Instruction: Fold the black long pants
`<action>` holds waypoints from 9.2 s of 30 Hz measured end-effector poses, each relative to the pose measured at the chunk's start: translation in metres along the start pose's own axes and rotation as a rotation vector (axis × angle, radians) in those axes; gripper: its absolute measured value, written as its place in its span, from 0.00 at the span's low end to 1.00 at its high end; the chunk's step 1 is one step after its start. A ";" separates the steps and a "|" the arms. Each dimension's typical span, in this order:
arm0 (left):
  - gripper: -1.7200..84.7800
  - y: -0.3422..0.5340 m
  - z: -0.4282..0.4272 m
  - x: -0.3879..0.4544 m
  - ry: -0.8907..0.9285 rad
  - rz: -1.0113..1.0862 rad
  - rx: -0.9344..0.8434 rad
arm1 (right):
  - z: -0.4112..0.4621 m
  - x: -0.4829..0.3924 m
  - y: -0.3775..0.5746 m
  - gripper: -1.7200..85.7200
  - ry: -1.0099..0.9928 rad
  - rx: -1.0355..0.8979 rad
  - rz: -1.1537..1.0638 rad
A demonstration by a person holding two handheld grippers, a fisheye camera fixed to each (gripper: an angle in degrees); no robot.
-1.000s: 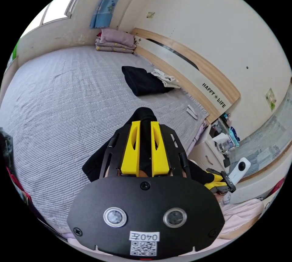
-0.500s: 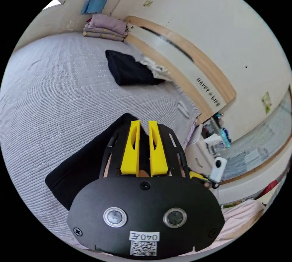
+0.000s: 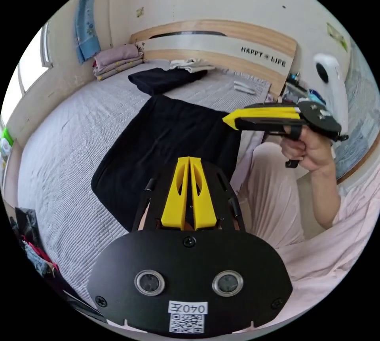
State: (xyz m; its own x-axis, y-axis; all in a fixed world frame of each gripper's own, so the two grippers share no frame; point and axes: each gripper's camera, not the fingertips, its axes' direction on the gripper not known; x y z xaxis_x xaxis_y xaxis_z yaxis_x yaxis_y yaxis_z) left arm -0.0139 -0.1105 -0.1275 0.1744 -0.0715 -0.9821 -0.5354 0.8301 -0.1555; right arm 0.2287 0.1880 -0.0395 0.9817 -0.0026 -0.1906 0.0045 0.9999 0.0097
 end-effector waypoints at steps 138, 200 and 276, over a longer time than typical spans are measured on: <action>0.03 -0.440 -0.075 -0.428 0.298 -0.596 0.639 | 0.293 0.090 -0.321 0.10 0.456 0.323 -0.502; 0.14 -0.699 0.107 -0.177 -0.006 -0.259 0.056 | 0.478 0.428 -0.122 0.27 0.019 0.145 0.264; 0.01 -0.382 0.109 -0.100 -0.141 -0.133 0.099 | 0.277 0.213 -0.194 0.02 0.260 0.237 -0.048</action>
State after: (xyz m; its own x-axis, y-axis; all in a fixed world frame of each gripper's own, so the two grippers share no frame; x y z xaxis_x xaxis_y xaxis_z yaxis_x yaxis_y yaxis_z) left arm 0.2637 -0.3605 0.0416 0.3559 -0.1116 -0.9278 -0.4172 0.8694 -0.2646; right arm 0.4901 -0.0091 0.1900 0.8979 -0.0158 -0.4399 0.1232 0.9685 0.2166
